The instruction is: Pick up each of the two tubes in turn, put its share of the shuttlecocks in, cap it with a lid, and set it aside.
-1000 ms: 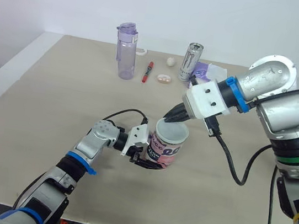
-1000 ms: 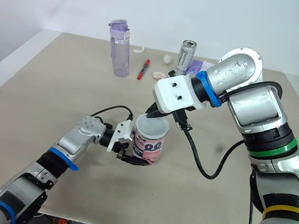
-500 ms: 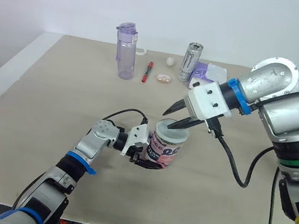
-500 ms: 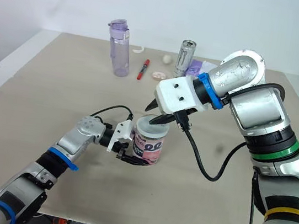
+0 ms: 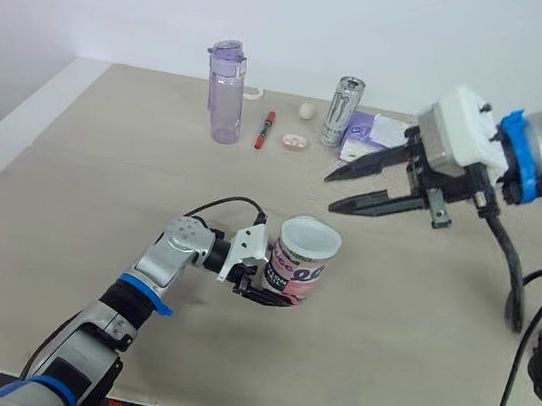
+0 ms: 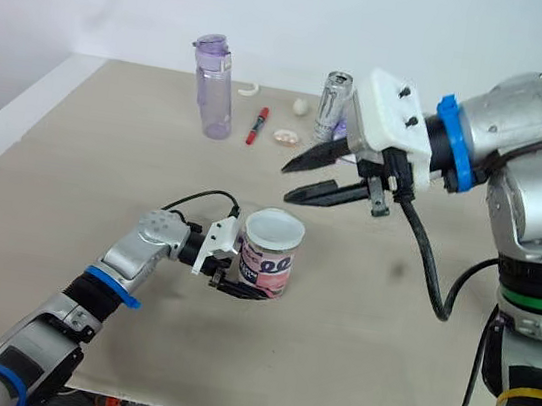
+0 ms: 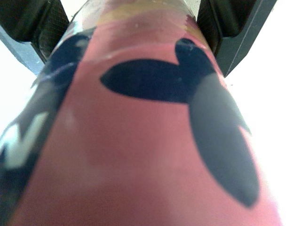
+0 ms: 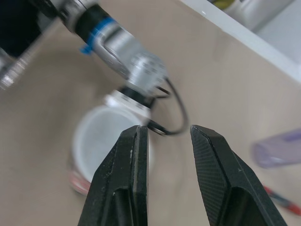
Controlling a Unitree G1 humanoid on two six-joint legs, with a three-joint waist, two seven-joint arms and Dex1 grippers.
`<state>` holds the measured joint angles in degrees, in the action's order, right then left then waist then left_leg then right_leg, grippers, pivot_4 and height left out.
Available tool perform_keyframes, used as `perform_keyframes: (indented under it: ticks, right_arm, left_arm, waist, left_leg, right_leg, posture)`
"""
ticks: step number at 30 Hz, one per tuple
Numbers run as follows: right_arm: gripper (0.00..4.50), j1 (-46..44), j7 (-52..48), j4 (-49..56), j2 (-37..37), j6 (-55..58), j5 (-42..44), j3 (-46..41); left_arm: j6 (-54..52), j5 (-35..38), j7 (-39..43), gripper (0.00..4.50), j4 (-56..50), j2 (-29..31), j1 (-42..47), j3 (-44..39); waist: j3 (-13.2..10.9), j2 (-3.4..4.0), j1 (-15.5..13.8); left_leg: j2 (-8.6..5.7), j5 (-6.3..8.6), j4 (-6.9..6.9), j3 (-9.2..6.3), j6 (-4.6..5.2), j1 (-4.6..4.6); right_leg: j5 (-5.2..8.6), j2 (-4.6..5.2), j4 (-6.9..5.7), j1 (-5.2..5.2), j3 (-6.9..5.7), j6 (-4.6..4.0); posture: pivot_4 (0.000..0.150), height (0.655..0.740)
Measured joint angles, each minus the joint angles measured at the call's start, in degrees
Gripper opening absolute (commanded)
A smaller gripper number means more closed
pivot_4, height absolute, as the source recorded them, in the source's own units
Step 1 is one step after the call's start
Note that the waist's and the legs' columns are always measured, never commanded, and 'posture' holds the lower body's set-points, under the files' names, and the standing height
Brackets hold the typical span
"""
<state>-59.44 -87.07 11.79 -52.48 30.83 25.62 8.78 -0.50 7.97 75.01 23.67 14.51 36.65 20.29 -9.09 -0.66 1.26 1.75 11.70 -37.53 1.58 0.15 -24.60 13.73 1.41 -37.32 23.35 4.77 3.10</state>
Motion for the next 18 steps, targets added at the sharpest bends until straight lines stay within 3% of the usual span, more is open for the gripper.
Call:
perform_keyframes:
  ticks: [1,10,18]
  right_arm:
    - [0.12,0.66,0.25,0.71,0.00,0.64,0.31,-0.02]
    - [0.12,7.11,4.60,10.04,-1.83,7.81,5.58,-2.02]
    - [0.12,9.84,4.17,11.66,-4.73,7.67,5.56,-1.99]
  left_arm:
    - [0.00,0.00,-0.03,3.06,0.01,0.00,-0.01,-0.01]
    - [-0.04,0.00,-0.02,3.06,0.02,-0.01,0.05,0.09]
    - [-0.56,0.00,-0.11,3.06,-0.01,0.05,0.08,0.02]
  waist:
    - [0.00,0.00,0.00]
    - [0.00,-0.02,-0.01]
    - [-0.01,-0.03,0.01]
  left_leg:
    - [0.00,0.00,0.00,0.00,0.00,0.00]
    - [0.00,-0.01,-0.03,0.02,0.00,-0.02]
    - [0.01,-0.01,-0.03,0.04,0.00,0.00]
  right_leg:
    - [0.01,0.00,0.00,0.00,0.00,-0.01]
    - [0.02,0.01,0.01,0.01,0.01,0.03]
    - [0.09,0.01,0.01,0.02,0.01,0.05]
  posture:
    - [0.150,0.7400]
    - [0.150,0.7400]
    - [0.150,0.7400]
